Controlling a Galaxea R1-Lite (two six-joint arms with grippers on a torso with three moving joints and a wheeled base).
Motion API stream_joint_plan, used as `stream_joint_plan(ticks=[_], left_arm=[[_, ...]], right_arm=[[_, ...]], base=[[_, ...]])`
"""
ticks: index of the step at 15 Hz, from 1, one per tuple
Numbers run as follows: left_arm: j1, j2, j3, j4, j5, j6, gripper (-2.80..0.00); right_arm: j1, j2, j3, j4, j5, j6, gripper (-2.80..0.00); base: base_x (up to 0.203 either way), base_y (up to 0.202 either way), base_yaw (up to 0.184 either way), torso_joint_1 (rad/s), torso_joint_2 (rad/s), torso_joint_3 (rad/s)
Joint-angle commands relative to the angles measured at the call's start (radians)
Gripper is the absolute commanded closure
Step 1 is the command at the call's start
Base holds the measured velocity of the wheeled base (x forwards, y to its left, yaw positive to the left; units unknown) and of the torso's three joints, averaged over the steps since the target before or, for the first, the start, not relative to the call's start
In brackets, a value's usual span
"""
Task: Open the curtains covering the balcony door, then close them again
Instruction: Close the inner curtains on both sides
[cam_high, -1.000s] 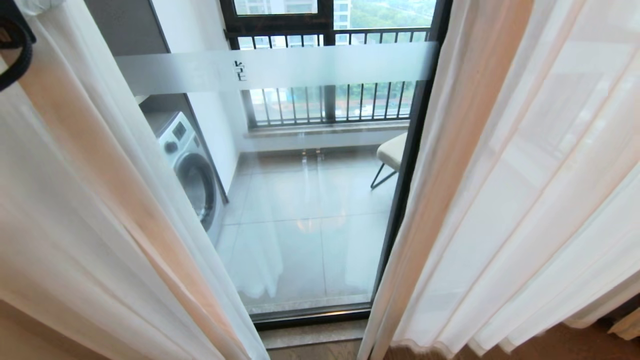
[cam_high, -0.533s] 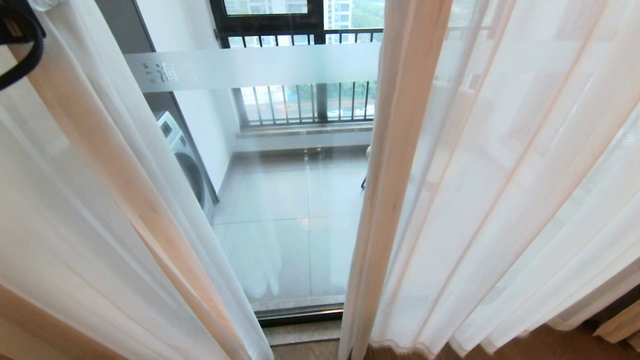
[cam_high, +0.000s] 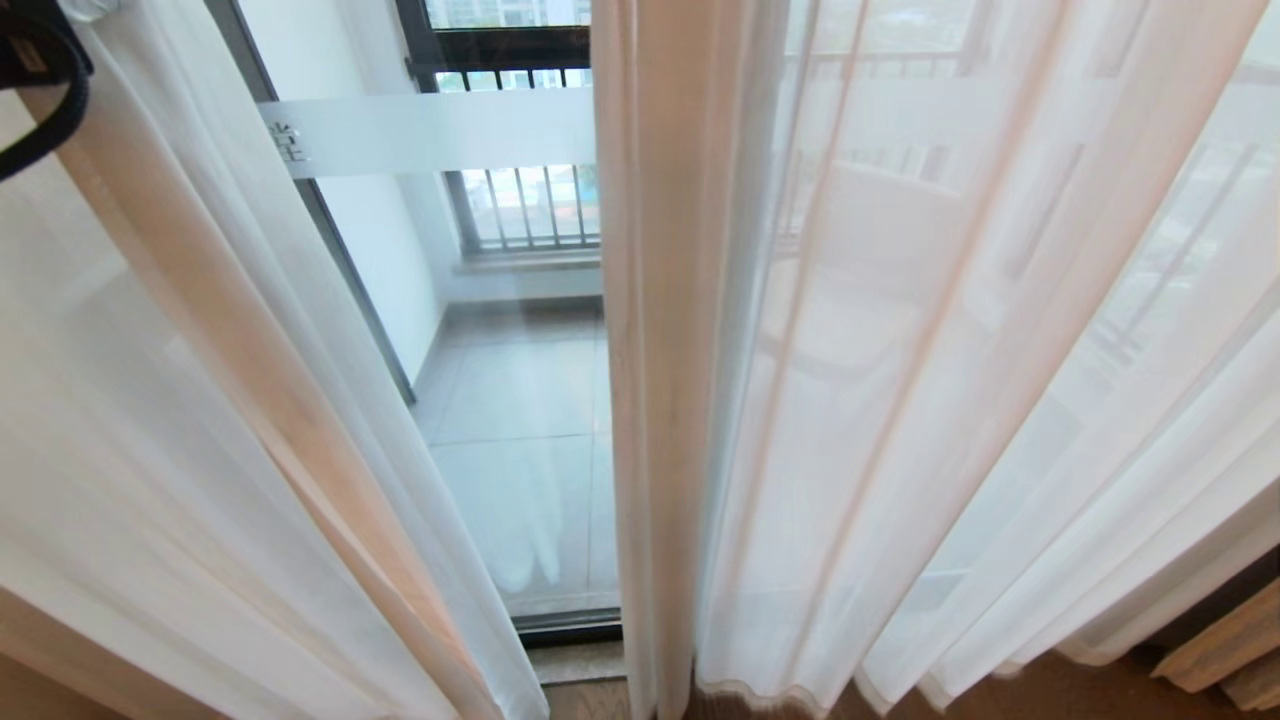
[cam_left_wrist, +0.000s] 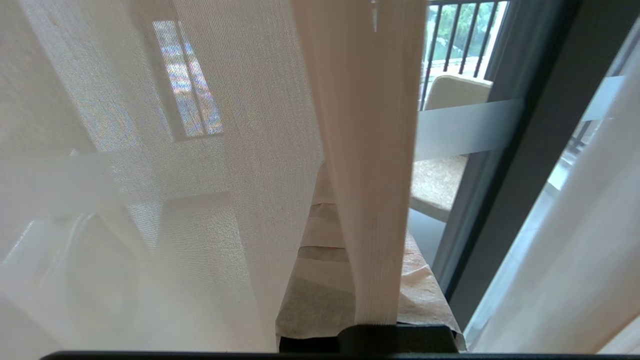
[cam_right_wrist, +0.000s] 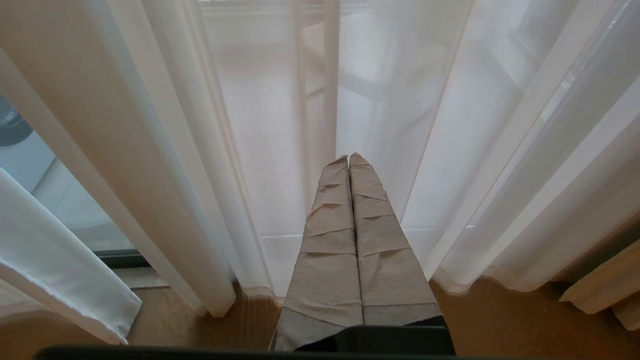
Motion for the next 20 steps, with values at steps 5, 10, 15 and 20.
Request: stream_joint_plan(ticks=[5,10,15,20], left_arm=[[0.0,0.002,-0.005,-0.001,0.0,0.0,0.0],[0.001,0.005,-0.004,-0.001,0.0,0.0,0.0],[0.0,0.017,-0.012,-0.001,0.0,0.0,0.0],[0.001,0.026,-0.021,-0.001,0.0,0.0,0.0]], right_arm=[[0.0,0.001,0.0,0.0,0.0,0.0,0.0],[0.0,0.001,0.0,0.0,0.0,0.0,0.0],[0.0,0.001,0.0,0.0,0.0,0.0,0.0],[0.0,0.001,0.0,0.0,0.0,0.0,0.0]], base=[[0.0,-0.191,0.002,0.002,0.0,0.004],[0.0,-0.19,0.003,0.003,0.0,0.001],[0.0,-0.187,0.001,0.001,0.0,0.001],[0.0,-0.188,0.0,0.004,0.0,0.003]])
